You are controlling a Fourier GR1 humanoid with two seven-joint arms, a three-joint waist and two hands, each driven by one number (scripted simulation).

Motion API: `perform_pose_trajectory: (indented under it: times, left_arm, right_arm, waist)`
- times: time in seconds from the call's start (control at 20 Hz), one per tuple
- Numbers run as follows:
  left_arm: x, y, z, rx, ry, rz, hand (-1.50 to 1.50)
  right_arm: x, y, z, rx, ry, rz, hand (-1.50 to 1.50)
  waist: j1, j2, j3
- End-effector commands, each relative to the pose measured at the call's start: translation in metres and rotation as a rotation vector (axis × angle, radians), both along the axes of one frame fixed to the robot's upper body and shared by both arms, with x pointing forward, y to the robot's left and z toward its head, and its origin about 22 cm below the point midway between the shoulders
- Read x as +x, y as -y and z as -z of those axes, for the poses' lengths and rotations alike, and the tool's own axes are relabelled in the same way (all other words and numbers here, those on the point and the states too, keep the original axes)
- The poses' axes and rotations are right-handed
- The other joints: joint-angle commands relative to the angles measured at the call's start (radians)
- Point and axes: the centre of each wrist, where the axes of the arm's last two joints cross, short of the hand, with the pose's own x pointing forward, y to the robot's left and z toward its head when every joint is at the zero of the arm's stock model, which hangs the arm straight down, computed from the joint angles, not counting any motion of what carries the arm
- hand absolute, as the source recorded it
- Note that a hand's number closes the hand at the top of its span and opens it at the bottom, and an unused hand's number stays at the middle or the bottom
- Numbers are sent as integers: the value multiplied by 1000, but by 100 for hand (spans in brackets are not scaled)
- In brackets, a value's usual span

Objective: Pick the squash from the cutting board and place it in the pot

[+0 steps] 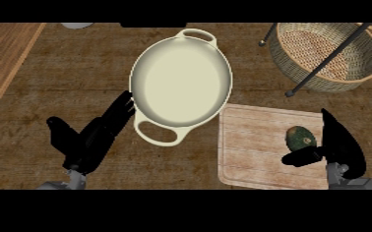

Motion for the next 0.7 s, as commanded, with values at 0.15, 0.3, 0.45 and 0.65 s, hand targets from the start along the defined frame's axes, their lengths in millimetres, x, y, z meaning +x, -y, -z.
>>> perform_pose_trajectory:
  times: [0.15,0.3,0.45,0.65]
  left_arm:
    - [-5,5,-4,-10,5,9,0]
    - [7,11,22,-1,31,-26,0]
    - [4,15,-5,13,3,-20,0]
    - [-3,-15,-15,24,18,-18,0]
  right_arm:
    - [11,0,21,-4,-70,90,-150]
    - [1,13,35,-4,-75,85,-150]
    - [19,5,24,8,-95,86,-150]
    - [3,22,36,45,-54,108,150]
  waist:
    - [3,0,0]
    - [-3,1,0]
    - [1,1,0]
    - [0,0,0]
